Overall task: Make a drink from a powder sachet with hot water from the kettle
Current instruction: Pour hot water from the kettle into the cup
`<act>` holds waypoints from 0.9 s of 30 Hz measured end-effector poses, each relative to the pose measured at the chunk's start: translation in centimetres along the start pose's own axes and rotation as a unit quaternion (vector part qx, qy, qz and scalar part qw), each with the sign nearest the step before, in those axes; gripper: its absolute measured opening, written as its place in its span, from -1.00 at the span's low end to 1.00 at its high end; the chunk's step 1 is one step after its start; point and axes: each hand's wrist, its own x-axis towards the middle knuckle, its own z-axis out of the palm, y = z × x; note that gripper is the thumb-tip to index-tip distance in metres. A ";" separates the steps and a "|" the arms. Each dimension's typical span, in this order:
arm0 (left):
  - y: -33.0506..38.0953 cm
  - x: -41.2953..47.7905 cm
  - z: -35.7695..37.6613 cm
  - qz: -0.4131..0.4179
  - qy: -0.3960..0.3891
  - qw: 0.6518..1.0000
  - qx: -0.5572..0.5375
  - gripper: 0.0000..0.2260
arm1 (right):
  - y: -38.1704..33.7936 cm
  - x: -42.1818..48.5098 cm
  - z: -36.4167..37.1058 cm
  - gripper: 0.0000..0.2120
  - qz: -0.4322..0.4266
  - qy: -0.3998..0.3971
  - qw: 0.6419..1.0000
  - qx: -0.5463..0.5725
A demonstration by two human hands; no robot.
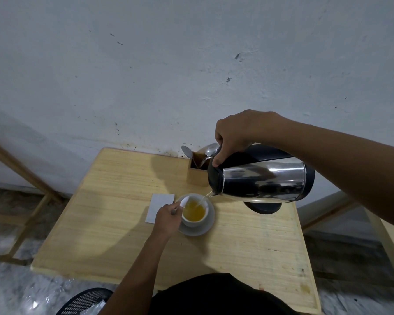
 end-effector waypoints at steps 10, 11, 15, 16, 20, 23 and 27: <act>0.1 0.0 0.1 0.003 0.004 1.000 -0.005 -0.69 | 0.1 0.1 0.5 -0.39 0.007 -0.006 1.000 0.014; 0.1 0.0 0.1 0.004 0.004 1.000 -0.005 -0.70 | 0.1 0.1 0.6 -0.39 0.005 -0.006 1.000 0.014; 0.0 0.0 0.1 0.001 0.003 1.000 -0.002 -0.69 | 0.1 0.3 0.8 -0.39 0.002 -0.008 1.000 0.016; 0.0 0.1 0.1 0.001 0.002 1.000 -0.003 -0.69 | 0.1 0.3 0.8 -0.40 0.001 -0.009 1.000 0.017; -0.1 0.1 0.1 0.006 0.002 1.000 -0.001 -0.70 | 0.2 0.2 0.9 -0.42 0.005 -0.007 1.000 0.020; -0.1 0.1 0.1 0.010 0.002 1.000 0.002 -0.70 | 0.4 0.3 1.3 -0.41 0.003 -0.005 1.000 0.025; -0.1 0.0 0.0 0.014 -0.001 1.000 0.010 -0.69 | 0.7 0.4 1.9 -0.42 -0.001 0.001 0.999 0.033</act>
